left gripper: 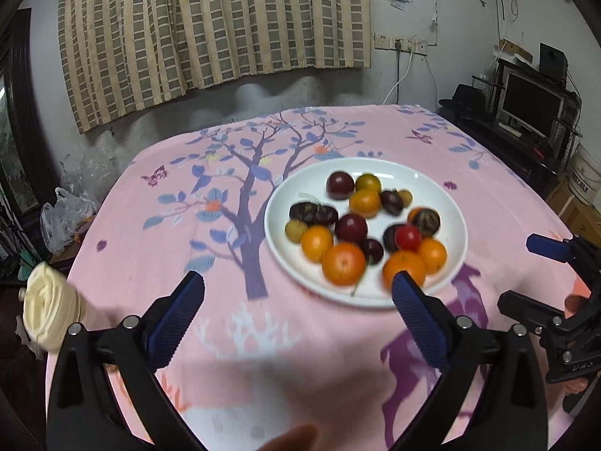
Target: Organize fruits
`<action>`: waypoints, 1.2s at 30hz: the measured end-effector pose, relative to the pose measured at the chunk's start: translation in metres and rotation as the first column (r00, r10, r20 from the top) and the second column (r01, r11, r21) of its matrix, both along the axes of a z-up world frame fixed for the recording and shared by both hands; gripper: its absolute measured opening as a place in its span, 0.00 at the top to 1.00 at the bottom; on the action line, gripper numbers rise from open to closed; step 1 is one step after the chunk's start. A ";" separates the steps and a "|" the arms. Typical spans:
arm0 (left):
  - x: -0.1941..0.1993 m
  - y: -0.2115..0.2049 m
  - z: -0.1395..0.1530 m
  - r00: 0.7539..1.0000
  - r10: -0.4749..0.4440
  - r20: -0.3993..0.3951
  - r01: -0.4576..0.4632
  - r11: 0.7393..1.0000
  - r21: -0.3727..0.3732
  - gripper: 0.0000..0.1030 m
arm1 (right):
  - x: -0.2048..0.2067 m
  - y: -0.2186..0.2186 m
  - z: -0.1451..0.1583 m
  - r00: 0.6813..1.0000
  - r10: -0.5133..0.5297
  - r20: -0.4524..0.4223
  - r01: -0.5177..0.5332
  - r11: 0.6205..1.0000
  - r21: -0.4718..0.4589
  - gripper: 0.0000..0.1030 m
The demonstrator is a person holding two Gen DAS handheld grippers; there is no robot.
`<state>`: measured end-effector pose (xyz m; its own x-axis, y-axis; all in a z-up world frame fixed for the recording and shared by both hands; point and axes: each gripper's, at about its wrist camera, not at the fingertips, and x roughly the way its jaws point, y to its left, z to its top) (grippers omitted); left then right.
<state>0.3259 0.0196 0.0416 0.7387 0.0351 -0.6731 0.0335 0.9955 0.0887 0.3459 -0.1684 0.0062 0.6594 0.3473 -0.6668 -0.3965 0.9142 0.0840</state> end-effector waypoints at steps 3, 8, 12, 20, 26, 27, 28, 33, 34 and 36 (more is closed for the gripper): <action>-0.029 0.009 -0.014 1.000 0.013 -0.024 -0.014 1.000 -0.021 0.05 | -0.018 0.001 -0.018 0.999 0.016 -0.033 -0.018 0.999 -0.041 0.04; -0.058 0.030 -0.039 0.996 0.070 -0.062 -0.075 0.994 -0.080 0.05 | -0.041 0.005 -0.036 0.998 0.001 -0.067 -0.008 0.995 -0.097 0.04; -0.067 0.044 -0.050 0.988 0.129 -0.087 -0.138 0.985 -0.106 0.05 | -0.054 0.012 -0.036 0.999 0.033 -0.043 -0.038 0.991 -0.126 0.04; -0.072 0.049 -0.055 0.986 0.144 -0.080 -0.150 0.986 -0.075 0.05 | -0.056 0.016 -0.035 0.998 0.046 -0.050 -0.052 0.989 -0.139 0.04; -0.072 0.037 -0.059 0.991 0.104 -0.089 -0.107 0.994 -0.030 0.05 | -0.054 0.014 -0.037 0.997 0.039 -0.061 -0.047 0.990 -0.133 0.04; -0.072 0.035 -0.059 0.992 0.095 -0.088 -0.097 0.995 -0.020 0.05 | -0.054 0.014 -0.037 0.997 0.037 -0.063 -0.046 0.990 -0.132 0.04; -0.072 0.033 -0.059 0.992 0.087 -0.089 -0.088 0.996 -0.015 0.05 | -0.054 0.014 -0.038 0.997 0.036 -0.068 -0.045 0.991 -0.129 0.04; -0.072 0.029 -0.061 0.993 0.071 -0.091 -0.072 0.997 -0.004 0.05 | -0.052 0.013 -0.038 0.997 0.033 -0.072 -0.042 0.991 -0.129 0.04; -0.073 0.029 -0.061 0.993 0.071 -0.091 -0.072 0.997 -0.003 0.05 | -0.052 0.013 -0.038 0.997 0.033 -0.072 -0.042 0.991 -0.128 0.04; -0.073 0.029 -0.061 0.993 0.072 -0.089 -0.073 0.997 -0.008 0.05 | -0.052 0.013 -0.038 0.997 0.031 -0.073 -0.041 0.991 -0.128 0.04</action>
